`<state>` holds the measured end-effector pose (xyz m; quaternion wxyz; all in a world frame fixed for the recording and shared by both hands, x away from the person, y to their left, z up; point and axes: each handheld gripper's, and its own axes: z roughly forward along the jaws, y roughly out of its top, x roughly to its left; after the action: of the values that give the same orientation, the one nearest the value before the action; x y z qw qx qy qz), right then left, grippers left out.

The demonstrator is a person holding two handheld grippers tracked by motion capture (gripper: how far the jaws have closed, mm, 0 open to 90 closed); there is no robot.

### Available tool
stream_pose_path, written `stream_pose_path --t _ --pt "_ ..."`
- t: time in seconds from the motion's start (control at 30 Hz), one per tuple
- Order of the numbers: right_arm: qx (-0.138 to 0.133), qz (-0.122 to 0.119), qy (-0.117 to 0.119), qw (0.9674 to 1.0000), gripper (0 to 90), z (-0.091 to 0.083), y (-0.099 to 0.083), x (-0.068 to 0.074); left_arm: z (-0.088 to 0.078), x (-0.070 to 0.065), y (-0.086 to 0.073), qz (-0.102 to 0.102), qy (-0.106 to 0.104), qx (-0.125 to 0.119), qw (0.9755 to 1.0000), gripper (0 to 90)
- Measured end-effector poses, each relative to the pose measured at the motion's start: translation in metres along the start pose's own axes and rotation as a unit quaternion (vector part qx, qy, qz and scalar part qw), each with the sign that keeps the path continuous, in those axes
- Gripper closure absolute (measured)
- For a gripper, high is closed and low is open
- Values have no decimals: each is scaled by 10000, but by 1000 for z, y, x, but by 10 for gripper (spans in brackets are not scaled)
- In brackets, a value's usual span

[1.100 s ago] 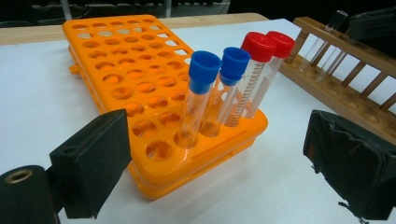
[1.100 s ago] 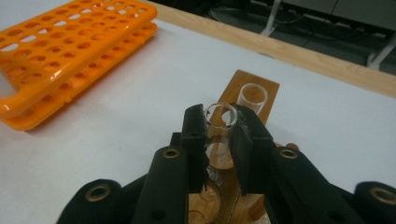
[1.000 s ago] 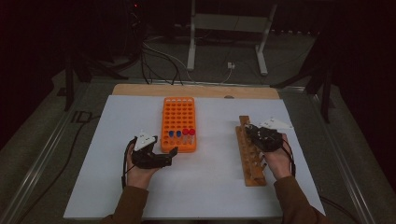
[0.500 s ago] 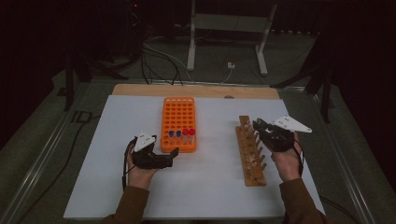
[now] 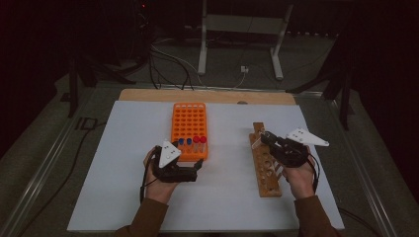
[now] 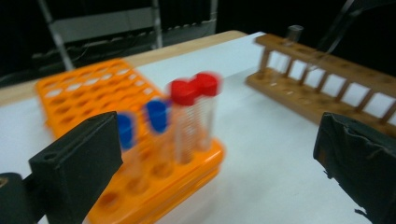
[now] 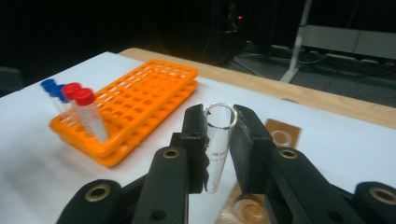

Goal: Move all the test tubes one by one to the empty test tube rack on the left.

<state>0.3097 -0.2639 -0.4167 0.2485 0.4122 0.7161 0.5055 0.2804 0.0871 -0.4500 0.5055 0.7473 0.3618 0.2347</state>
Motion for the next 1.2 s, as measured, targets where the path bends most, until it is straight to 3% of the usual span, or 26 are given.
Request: stream_pose_path --t 0.1,0.4,0.6,0.7,0.97,1.2 --pt "56 -59 102 9999 764 3 0 8 7 -12 6 121 -138 -15 9998 25" --pt "226 -286 455 9983 764 7 -3 28 40 -38 17 112 -665 100 9977 102" --pt "342 -262 720 9965 762 13 -5 39 56 -49 17 115 -699 263 9971 199" --pt "403 -309 812 9954 762 16 -5 45 61 -57 18 283 -657 340 9969 236" --pt "501 -269 1036 9930 761 21 -7 55 69 -72 19 617 -760 401 9944 513" --pt "531 -233 1148 9917 761 22 -7 57 70 -73 19 640 -861 349 9936 667"
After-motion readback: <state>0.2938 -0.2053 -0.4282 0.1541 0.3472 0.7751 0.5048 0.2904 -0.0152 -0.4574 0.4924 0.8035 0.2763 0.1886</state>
